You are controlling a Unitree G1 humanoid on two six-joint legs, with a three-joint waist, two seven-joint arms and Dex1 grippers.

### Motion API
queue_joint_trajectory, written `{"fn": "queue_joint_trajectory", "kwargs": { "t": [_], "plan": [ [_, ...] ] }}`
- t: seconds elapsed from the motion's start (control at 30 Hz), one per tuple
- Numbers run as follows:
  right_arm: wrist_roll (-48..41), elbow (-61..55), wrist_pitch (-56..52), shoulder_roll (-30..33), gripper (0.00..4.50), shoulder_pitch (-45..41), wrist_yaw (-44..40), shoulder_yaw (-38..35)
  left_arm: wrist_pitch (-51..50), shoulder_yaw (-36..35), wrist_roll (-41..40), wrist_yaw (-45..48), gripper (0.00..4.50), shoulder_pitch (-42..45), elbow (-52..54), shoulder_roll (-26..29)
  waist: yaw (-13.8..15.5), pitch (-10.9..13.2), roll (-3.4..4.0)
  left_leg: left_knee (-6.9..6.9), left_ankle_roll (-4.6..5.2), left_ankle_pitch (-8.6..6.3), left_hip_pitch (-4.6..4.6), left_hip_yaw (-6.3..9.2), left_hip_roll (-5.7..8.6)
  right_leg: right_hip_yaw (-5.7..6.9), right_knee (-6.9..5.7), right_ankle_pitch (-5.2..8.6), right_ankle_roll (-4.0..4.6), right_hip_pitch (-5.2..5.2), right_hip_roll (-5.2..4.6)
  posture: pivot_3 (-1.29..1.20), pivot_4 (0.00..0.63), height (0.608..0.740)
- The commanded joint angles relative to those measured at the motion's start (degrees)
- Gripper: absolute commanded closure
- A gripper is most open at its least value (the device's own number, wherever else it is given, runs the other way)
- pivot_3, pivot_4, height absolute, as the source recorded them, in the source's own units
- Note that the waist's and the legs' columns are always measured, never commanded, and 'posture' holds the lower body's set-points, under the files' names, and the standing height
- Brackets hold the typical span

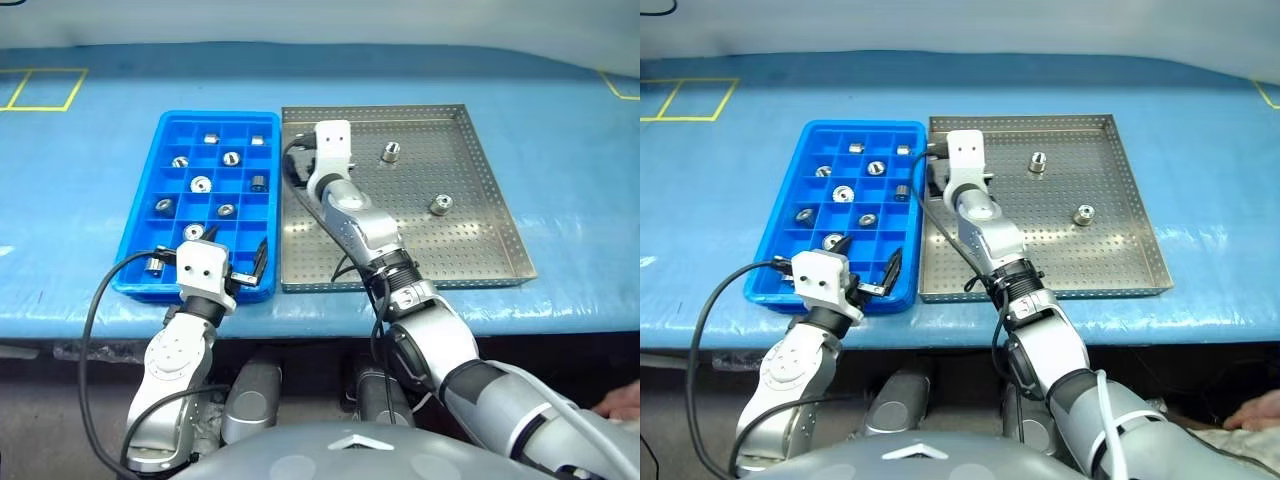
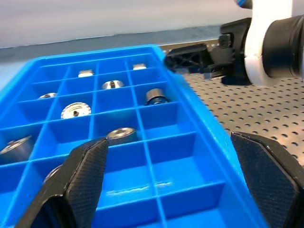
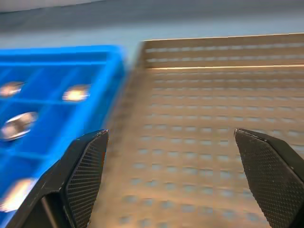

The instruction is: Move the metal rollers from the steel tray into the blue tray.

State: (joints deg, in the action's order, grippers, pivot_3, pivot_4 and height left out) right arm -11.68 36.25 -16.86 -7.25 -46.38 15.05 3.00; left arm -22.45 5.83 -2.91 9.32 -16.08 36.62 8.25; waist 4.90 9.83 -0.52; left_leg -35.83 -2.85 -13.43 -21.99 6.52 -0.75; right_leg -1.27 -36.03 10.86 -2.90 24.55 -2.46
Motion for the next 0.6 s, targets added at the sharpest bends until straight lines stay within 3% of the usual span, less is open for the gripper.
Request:
{"fn": "queue_joint_trajectory", "kwargs": {
  "t": [0.03, 0.33, 0.6],
  "plan": [
    [3.37, 5.1, 5.01, 0.83, 0.01, -2.82, 9.45, -4.83, 0.83, 0.75, -0.45, 1.22, 0.0, 1.32, -0.08, 0.69, -1.37, 0.0, 0.01, 0.0, 0.0, 0.0, 0.01, -0.01, 0.0, -0.02, -0.01, -0.01, 0.0, 0.0, 0.0, 0.21, 0.15, 0.74],
    [6.3, 20.46, 13.09, 4.82, 0.01, -8.94, 28.7, -14.33, 0.58, 0.96, -0.53, 1.64, 0.0, 2.31, -0.57, 0.66, -4.36, 0.0, 0.02, 0.01, 0.03, 0.01, 0.07, -0.04, 0.0, -0.09, -0.07, -0.06, 0.03, -0.02, 0.0, 0.21, 0.15, 0.74],
    [6.35, 22.31, 13.17, 3.85, 0.01, -8.75, 35.27, -17.06, 0.12, 1.99, -0.19, 1.19, 0.0, 1.74, -0.2, 0.25, -4.34, 0.0, 0.02, -0.02, 0.04, 0.01, 0.08, -0.06, 0.01, -0.15, -0.07, -0.08, -0.01, -0.05, 0.0, 0.21, 0.15, 0.74]
  ]
}}
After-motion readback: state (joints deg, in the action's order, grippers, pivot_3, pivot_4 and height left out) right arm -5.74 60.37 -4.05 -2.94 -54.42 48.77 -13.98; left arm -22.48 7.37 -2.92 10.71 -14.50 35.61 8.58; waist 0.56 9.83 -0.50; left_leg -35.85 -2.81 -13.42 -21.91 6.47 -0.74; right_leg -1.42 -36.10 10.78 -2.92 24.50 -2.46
